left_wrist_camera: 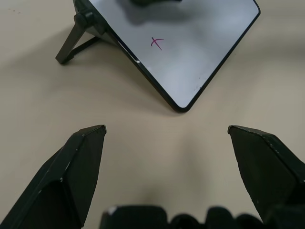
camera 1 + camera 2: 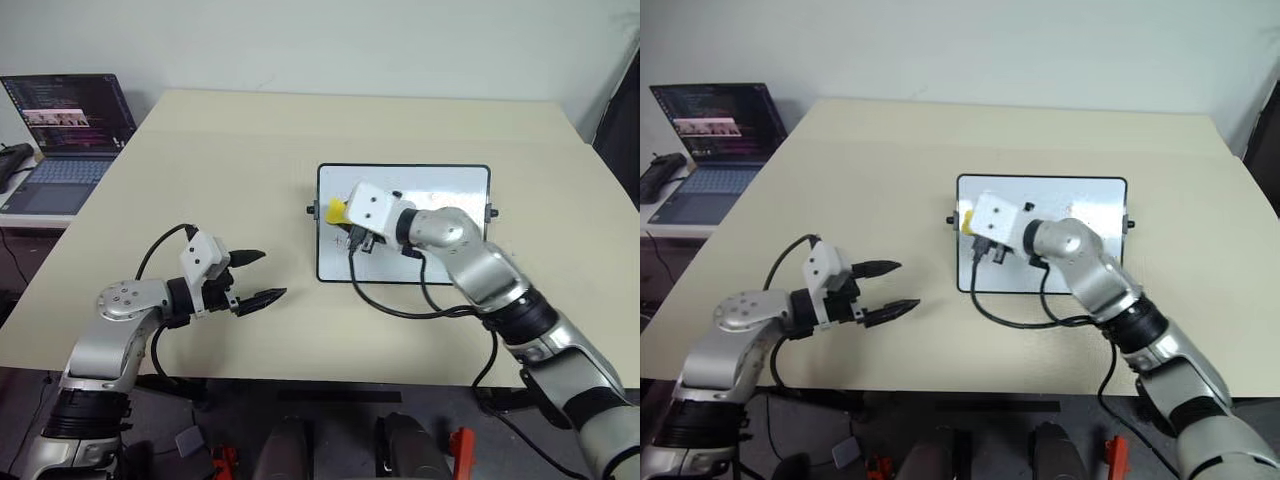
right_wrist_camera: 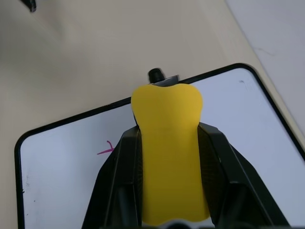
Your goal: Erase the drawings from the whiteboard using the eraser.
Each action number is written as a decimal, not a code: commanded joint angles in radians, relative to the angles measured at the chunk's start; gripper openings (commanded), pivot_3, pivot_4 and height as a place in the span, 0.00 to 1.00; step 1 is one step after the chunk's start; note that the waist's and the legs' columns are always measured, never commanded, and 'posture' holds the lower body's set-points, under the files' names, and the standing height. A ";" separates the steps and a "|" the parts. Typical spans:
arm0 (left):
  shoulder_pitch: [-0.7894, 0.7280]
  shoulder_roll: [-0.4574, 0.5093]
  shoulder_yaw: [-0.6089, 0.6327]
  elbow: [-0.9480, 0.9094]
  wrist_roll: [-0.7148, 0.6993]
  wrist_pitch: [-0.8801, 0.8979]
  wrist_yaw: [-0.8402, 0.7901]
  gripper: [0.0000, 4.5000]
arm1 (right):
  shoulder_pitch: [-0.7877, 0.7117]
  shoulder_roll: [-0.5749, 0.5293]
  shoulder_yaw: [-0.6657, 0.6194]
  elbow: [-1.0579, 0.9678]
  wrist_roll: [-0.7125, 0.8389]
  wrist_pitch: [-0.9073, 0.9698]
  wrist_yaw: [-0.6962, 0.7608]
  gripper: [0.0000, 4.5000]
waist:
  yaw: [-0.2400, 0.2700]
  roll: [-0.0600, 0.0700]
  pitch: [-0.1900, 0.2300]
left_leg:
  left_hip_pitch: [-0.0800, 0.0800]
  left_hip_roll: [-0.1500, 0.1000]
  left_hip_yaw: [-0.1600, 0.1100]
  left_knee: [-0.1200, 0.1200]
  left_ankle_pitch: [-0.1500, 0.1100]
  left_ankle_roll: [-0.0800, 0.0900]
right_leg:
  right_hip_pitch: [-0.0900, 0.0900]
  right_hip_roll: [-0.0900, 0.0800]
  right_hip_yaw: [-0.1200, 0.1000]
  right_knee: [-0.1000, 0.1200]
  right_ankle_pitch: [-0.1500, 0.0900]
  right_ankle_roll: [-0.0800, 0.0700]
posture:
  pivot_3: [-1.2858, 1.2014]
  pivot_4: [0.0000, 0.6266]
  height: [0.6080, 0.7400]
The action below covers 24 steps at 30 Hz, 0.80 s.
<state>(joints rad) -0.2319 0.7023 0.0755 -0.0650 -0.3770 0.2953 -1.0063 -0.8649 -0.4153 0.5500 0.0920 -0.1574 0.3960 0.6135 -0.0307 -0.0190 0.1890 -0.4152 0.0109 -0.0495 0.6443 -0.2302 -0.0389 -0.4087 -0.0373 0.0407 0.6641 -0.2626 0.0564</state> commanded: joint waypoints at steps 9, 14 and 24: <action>-0.037 0.023 0.022 -0.058 -0.046 0.054 -0.004 1.00 | 0.037 0.052 0.038 0.217 -0.129 -0.104 0.039 0.28 | -0.003 -0.001 -0.002 | 0.007 0.001 0.000 0.000 0.000 0.000 | 0.005 0.001 0.000 0.002 0.001 -0.001 | 0.52 0.24 1.00; -0.058 0.026 0.028 -0.069 -0.058 0.071 -0.003 1.00 | 0.145 0.042 0.084 0.253 -0.163 -0.126 0.102 0.28 | -0.003 -0.005 -0.006 | 0.026 0.002 -0.001 -0.002 0.000 0.000 | 0.024 0.002 0.000 -0.001 -0.003 -0.001 | 0.52 0.24 1.00; -0.101 0.029 0.014 -0.052 -0.053 0.079 -0.014 1.00 | 0.143 0.029 0.025 0.262 -0.163 -0.138 0.096 0.28 | -0.001 -0.006 -0.007 | 0.048 0.006 -0.006 -0.003 0.000 0.000 | 0.040 -0.002 0.003 -0.002 -0.009 -0.007 | 0.52 0.24 1.00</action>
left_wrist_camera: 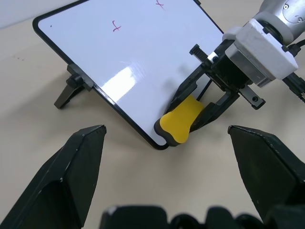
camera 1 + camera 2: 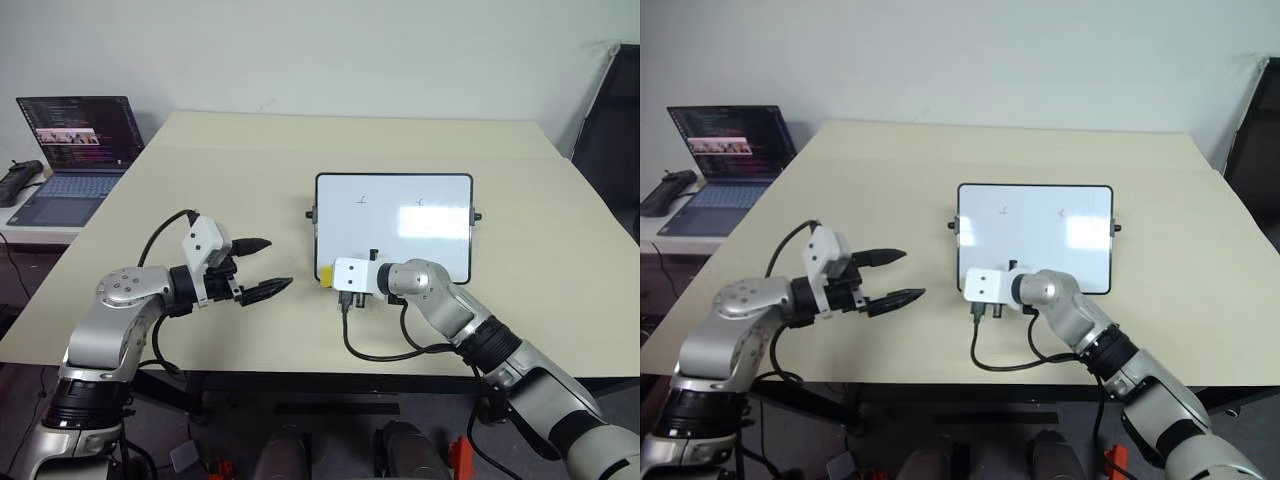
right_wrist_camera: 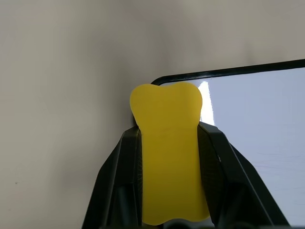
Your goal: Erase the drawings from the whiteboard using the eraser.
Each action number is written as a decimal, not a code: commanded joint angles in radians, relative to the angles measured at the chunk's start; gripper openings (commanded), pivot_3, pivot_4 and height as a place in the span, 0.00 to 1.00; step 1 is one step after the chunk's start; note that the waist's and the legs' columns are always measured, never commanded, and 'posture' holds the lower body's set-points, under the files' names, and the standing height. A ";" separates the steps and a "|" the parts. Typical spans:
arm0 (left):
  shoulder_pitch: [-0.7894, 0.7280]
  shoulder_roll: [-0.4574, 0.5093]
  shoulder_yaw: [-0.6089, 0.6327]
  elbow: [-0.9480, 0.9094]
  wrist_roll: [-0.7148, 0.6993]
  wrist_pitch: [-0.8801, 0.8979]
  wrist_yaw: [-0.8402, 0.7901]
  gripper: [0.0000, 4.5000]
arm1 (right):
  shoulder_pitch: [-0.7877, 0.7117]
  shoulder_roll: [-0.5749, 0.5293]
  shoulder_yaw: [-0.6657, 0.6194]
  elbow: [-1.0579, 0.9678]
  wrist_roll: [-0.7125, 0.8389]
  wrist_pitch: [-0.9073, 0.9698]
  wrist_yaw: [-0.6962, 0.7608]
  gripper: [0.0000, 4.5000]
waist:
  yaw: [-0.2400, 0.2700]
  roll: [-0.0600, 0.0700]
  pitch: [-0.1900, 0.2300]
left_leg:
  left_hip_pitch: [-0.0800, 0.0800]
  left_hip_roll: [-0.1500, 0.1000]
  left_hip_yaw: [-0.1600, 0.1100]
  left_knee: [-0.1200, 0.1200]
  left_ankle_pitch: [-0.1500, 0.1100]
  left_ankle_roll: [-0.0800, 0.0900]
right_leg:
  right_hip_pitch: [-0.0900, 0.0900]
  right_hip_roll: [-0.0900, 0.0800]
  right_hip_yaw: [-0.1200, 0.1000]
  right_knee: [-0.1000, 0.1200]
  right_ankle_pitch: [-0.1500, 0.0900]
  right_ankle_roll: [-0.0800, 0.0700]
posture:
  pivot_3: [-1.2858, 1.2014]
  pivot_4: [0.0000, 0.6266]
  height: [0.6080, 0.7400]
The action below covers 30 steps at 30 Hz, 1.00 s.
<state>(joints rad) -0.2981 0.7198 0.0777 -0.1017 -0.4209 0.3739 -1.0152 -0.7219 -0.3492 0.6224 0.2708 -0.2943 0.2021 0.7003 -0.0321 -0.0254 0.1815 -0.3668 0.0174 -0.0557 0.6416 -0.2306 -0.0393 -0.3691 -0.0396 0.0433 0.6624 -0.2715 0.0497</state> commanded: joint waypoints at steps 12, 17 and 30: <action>-0.147 0.031 0.043 -0.013 -0.074 0.056 -0.034 1.00 | -0.004 -0.236 -0.553 -0.572 0.568 0.437 0.339 0.28 | 0.003 0.001 0.001 | -0.052 -0.005 0.000 0.000 0.000 0.000 | -0.042 0.003 -0.005 0.001 0.008 0.005 | 0.52 0.24 1.00; -0.175 0.047 0.052 0.006 -0.071 0.062 -0.034 1.00 | 0.095 -0.415 -0.681 -0.565 0.590 0.477 0.329 0.28 | 0.004 0.001 0.002 | -0.053 -0.006 0.004 -0.002 -0.003 0.000 | -0.042 0.002 -0.003 -0.004 0.005 0.006 | 0.52 0.24 1.00; -0.195 0.068 0.044 0.089 -0.041 0.040 -0.048 1.00 | 0.407 -0.646 -0.880 -0.345 0.577 0.314 0.331 0.28 | -0.003 0.001 0.003 | -0.048 -0.006 0.007 0.002 -0.003 0.000 | -0.039 0.004 -0.002 0.001 0.005 0.006 | 0.52 0.24 1.00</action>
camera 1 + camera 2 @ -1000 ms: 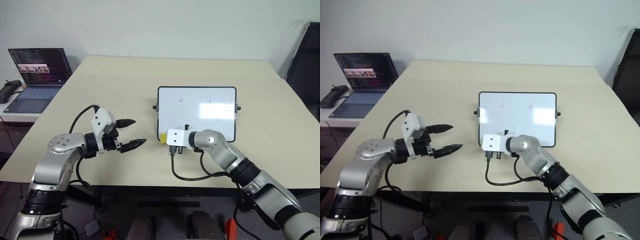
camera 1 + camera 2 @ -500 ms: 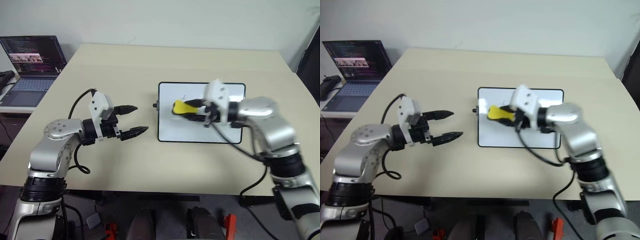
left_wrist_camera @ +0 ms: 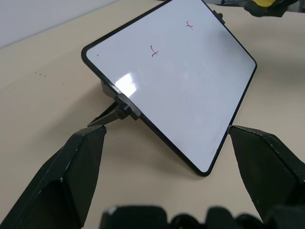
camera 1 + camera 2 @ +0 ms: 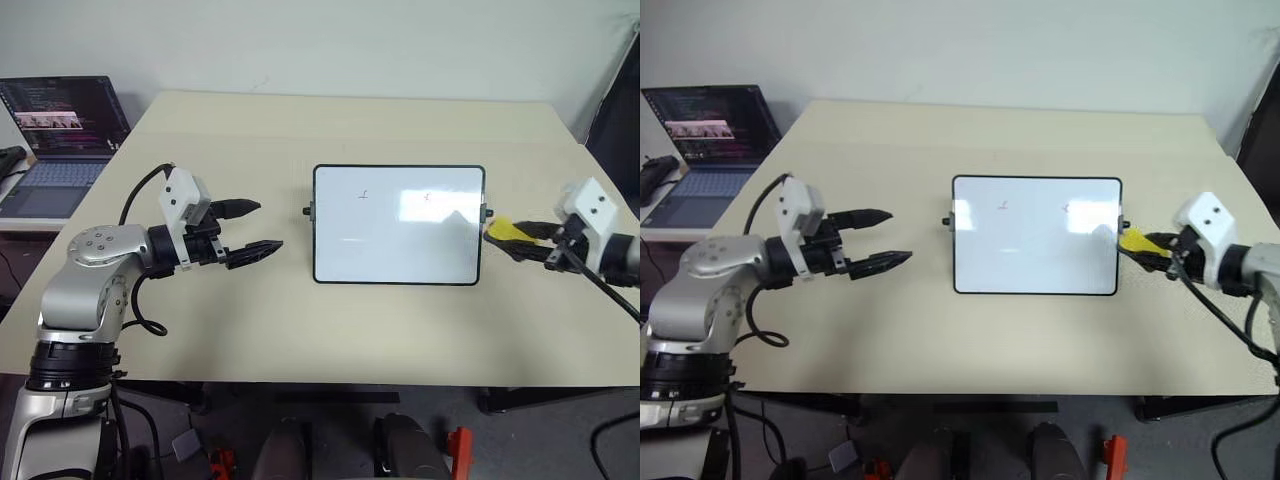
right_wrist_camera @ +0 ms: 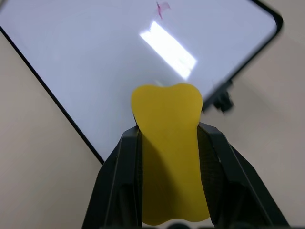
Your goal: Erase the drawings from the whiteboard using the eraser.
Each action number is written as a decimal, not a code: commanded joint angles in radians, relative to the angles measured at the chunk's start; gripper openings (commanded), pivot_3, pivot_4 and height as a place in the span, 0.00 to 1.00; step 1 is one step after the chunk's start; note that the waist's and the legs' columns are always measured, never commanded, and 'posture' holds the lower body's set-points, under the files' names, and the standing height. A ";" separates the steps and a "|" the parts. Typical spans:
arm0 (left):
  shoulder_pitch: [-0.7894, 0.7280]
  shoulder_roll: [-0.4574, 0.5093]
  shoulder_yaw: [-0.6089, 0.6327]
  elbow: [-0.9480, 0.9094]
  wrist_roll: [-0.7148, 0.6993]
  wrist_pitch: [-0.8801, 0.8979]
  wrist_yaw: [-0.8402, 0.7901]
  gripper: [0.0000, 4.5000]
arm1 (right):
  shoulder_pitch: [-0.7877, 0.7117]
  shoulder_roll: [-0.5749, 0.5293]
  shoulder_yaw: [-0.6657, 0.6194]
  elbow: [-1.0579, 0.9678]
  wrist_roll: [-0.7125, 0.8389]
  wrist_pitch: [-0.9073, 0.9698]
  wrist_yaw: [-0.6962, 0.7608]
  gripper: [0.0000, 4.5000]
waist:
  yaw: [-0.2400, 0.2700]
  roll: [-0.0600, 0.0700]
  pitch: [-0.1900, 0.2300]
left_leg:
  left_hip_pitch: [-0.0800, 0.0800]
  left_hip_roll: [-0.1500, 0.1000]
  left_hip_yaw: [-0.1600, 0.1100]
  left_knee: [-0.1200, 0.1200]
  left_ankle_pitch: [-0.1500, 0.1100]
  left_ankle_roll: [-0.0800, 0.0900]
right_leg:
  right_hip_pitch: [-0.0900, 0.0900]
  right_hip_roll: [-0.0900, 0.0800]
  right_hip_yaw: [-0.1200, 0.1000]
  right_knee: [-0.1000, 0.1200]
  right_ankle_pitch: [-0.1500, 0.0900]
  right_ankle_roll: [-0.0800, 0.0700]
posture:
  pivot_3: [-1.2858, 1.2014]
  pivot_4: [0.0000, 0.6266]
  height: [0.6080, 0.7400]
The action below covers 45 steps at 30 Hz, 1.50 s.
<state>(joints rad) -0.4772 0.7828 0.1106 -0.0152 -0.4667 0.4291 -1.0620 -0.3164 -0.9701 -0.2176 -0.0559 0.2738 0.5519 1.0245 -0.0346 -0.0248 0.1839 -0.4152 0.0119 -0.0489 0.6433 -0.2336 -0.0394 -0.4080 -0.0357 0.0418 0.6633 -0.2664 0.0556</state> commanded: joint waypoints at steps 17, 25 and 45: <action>-0.038 -0.012 0.007 0.003 0.011 -0.016 0.014 1.00 | -0.078 -0.014 -0.011 0.037 0.026 -0.055 -0.026 0.28 | 0.003 0.000 0.000 | 0.000 0.000 -0.001 0.001 0.000 0.000 | 0.001 0.000 0.000 0.000 0.000 0.000 | 0.52 0.24 1.00; -0.039 -0.015 0.000 0.013 0.014 -0.016 0.005 1.00 | -0.129 0.033 0.052 -0.042 0.049 -0.038 -0.034 0.28 | 0.000 0.000 0.000 | 0.000 0.000 -0.001 0.001 0.000 0.000 | 0.001 0.000 0.000 0.001 0.000 0.000 | 0.52 0.24 1.00; -0.039 -0.036 -0.019 0.025 0.037 -0.042 0.011 1.00 | -0.689 0.517 0.549 0.484 -0.466 -0.297 -0.445 0.28 | 0.001 0.001 0.001 | 0.001 -0.001 -0.001 0.003 0.002 -0.002 | -0.003 0.000 0.000 0.011 -0.001 -0.002 | 0.52 0.24 1.00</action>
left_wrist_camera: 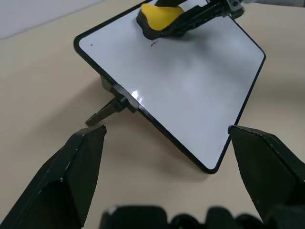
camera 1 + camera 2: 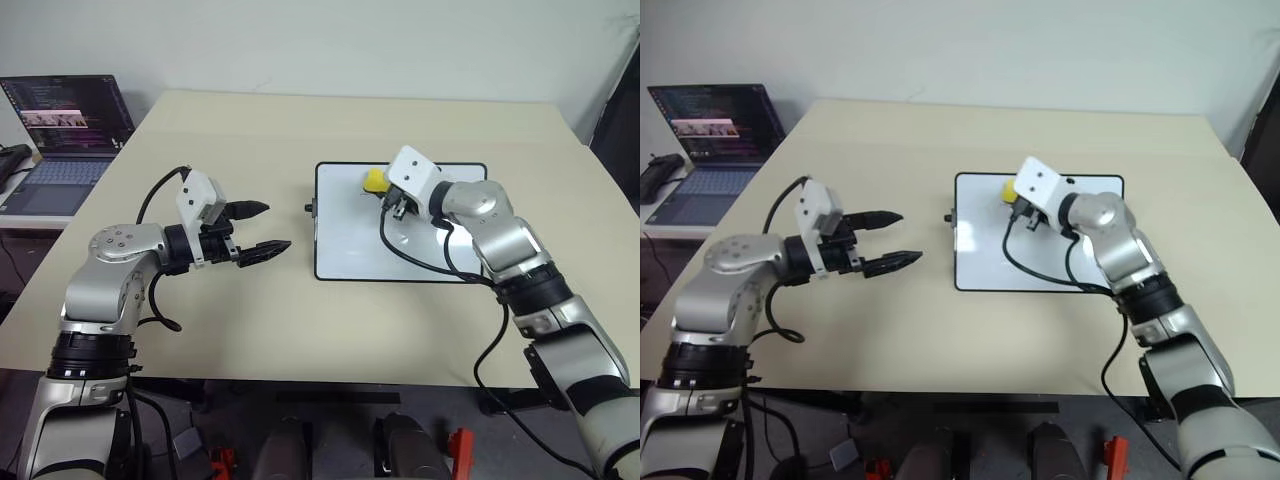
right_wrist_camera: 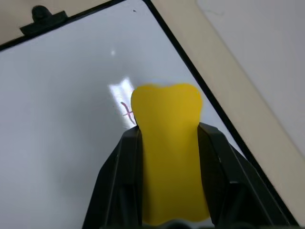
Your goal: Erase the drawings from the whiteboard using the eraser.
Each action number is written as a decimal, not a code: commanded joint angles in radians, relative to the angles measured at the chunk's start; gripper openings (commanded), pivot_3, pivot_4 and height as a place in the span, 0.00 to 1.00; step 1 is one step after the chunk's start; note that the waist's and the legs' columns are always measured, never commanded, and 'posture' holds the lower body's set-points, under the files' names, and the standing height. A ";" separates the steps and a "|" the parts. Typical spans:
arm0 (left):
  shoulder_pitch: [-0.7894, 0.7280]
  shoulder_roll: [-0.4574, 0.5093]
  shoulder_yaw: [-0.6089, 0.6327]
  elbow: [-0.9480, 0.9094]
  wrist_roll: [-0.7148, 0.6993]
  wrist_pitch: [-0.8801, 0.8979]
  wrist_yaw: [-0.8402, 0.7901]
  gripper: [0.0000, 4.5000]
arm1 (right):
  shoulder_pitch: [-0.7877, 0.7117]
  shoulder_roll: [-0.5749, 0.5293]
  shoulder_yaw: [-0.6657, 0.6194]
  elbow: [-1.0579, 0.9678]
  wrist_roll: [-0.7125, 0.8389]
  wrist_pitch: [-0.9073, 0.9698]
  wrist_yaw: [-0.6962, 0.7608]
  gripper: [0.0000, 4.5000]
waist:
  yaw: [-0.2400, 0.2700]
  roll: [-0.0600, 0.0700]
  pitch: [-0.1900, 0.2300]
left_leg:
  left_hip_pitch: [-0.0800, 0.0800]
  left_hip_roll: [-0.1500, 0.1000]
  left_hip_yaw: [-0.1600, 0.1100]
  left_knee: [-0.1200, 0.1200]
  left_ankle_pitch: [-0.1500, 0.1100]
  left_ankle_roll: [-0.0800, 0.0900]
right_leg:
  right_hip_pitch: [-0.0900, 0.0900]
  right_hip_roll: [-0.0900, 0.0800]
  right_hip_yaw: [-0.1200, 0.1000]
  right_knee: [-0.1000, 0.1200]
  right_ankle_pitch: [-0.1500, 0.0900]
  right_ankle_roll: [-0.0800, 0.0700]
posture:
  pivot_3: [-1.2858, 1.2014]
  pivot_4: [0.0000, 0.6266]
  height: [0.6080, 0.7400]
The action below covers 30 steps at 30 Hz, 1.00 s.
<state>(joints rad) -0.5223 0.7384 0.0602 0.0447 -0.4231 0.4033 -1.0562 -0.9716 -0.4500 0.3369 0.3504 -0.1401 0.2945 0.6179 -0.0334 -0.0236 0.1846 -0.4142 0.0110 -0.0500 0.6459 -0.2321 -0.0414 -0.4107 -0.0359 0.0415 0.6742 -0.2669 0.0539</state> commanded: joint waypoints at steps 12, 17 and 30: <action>0.021 0.002 0.034 -0.040 -0.008 -0.022 0.019 1.00 | 0.065 0.054 0.113 0.090 -0.165 -0.033 0.051 0.27 | -0.012 -0.002 -0.001 | 0.027 0.001 0.000 -0.001 0.000 0.000 | 0.023 0.002 0.000 0.005 -0.005 -0.004 | 0.52 0.24 1.00; 0.014 -0.005 0.028 -0.032 -0.005 -0.028 0.021 1.00 | 0.141 0.101 0.122 0.022 -0.131 0.036 0.116 0.27 | -0.022 -0.002 -0.002 | 0.035 0.003 -0.001 -0.001 0.001 0.002 | 0.029 0.005 0.001 0.006 -0.006 -0.003 | 0.52 0.24 1.00; -0.003 -0.007 0.030 -0.024 -0.003 -0.033 0.015 1.00 | 0.098 0.085 0.037 -0.013 -0.083 0.006 0.122 0.27 | -0.023 -0.002 -0.002 | 0.035 0.005 -0.002 -0.001 0.002 0.003 | 0.029 0.007 0.002 0.006 -0.005 -0.007 | 0.52 0.24 1.00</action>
<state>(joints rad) -0.5083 0.7196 0.0665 0.0437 -0.4200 0.3835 -1.0392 -0.8812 -0.3326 0.4227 0.3466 -0.2451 0.2832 0.7190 -0.0562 -0.0259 0.1826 -0.3800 0.0158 -0.0521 0.6447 -0.2294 -0.0375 -0.3830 -0.0291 0.0431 0.6800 -0.2721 0.0468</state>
